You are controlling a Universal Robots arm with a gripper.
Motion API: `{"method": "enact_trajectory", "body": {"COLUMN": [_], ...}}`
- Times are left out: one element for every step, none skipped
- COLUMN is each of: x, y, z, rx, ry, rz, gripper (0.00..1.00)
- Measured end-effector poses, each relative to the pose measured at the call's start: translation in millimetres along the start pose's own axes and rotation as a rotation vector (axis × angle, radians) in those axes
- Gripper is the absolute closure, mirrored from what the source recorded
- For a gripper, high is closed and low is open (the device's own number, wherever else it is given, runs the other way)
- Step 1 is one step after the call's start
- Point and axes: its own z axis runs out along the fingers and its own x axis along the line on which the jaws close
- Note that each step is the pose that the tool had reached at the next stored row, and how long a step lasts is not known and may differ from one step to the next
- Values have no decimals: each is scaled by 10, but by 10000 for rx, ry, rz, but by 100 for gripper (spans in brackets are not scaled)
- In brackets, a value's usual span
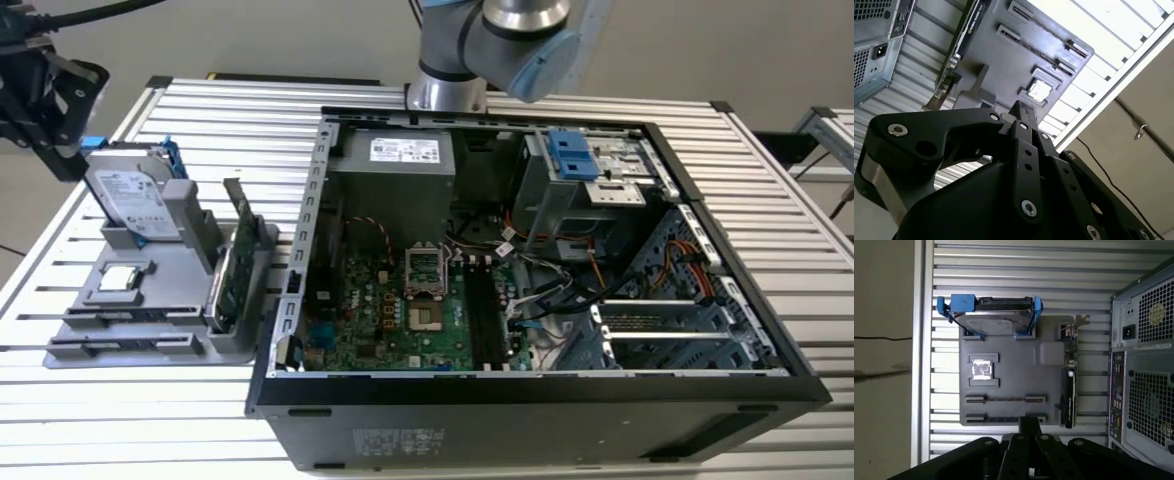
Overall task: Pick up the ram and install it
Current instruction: 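Reach for the ram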
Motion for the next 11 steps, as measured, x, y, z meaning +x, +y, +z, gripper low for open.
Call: {"method": "enact_trajectory", "body": {"x": [0, 0, 1, 1, 1, 1, 1, 1, 1, 1, 1], "y": [-13, -24, -37, -48, -58, -70, -80, -88, -96, -103, -109], "z": [0, -1, -1, -1, -2, -2, -2, -2, -1, -2, -1], "rx": [0, -1, -1, -1, -1, -1, 0, -1, -2, -1, -1], "ry": [1, 1, 1, 3, 3, 3, 5, 4, 4, 5, 5], "rz": [-10, -19, -29, -39, -47, -57, -65, -72, -78, -83, -88], "gripper": [100, 100, 100, 100, 100, 100, 100, 100, 100, 100, 100]}}
